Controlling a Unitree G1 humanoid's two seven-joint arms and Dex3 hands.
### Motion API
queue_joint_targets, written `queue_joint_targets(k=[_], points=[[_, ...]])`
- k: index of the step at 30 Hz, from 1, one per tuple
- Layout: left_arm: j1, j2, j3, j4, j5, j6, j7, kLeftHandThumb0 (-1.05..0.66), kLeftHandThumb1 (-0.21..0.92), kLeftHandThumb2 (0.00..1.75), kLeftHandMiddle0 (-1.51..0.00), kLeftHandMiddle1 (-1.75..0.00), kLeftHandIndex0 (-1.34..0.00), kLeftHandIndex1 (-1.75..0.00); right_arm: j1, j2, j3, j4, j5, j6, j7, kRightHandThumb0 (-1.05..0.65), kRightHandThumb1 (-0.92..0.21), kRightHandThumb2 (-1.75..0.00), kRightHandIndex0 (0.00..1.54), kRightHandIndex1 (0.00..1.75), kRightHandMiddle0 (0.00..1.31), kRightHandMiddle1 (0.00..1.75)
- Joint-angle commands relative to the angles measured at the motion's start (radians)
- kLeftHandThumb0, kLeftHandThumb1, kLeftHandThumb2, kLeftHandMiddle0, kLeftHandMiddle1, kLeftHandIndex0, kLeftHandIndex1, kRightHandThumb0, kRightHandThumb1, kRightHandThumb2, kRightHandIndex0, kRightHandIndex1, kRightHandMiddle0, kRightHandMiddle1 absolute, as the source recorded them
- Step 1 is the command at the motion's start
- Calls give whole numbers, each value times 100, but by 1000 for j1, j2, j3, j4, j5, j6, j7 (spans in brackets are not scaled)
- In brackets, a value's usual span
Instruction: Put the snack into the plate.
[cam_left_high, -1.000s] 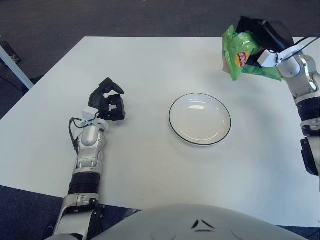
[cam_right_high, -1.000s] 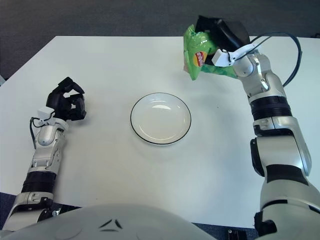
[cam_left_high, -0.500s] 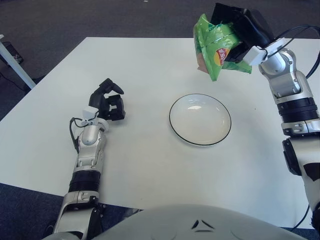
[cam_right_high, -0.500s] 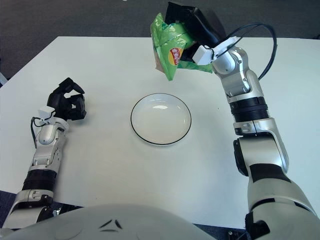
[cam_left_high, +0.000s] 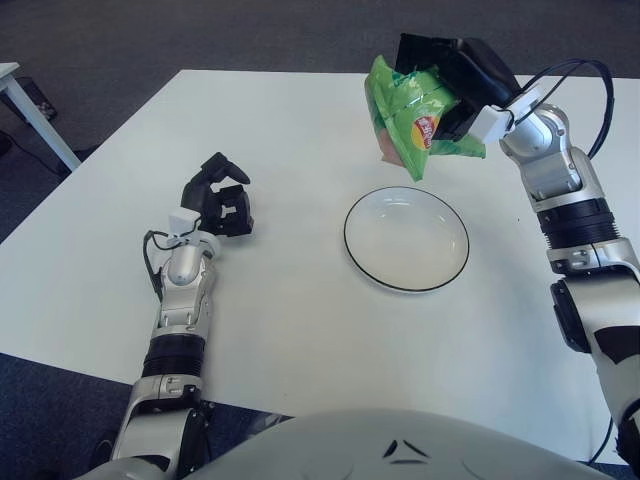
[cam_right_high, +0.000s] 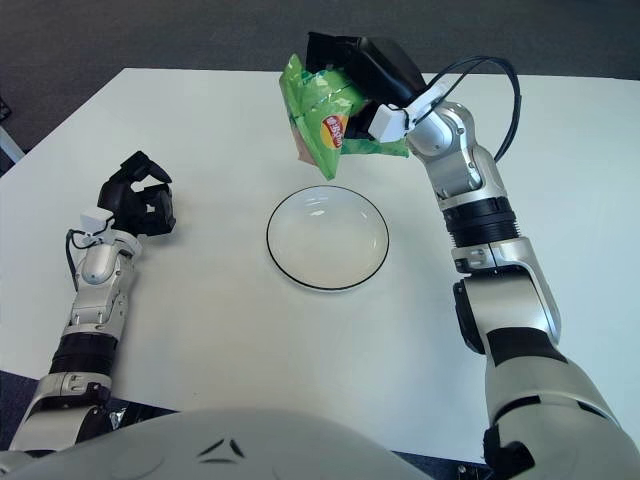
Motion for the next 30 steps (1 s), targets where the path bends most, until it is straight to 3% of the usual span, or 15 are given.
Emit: queue_joint_targets(k=[1,6,14,17,20,30], points=[[131,-78,-18,110,6,-6,10,-49,29,135,-131,-175,-64,-175,6,31,14,-57,17,-24,18,0,6,-175,87,174,69,175],[127,-79,-19,112,9,-6,12,-49,29,135,-131,-175,-64,-175,13,38,12,-67,29,-32,44,0,6,-175,87,174,69,175],[124,-80,-21,112,16,-6,12,-49,28,136,-132,-175,-64,-175,60,16,7,-92,154,-92,166,0,7,-175,87,175,70,173],[122,-79,-18,117,10,-9,6,-49,28,136,-132,-175,-64,-175,179,-93,-14,-347,281,17,327,0,7,-175,87,175,70,173],[120,-79,-16,121,5,-12,1,-49,28,136,-132,-175,-64,-175,133,-54,16,-282,262,9,347,0,7,-175,87,175,70,173],[117,-78,-13,128,-4,-19,-11,-49,28,136,-131,-175,-64,-175,176,-71,8,-329,336,-12,457,0,6,-175,88,175,69,174]])
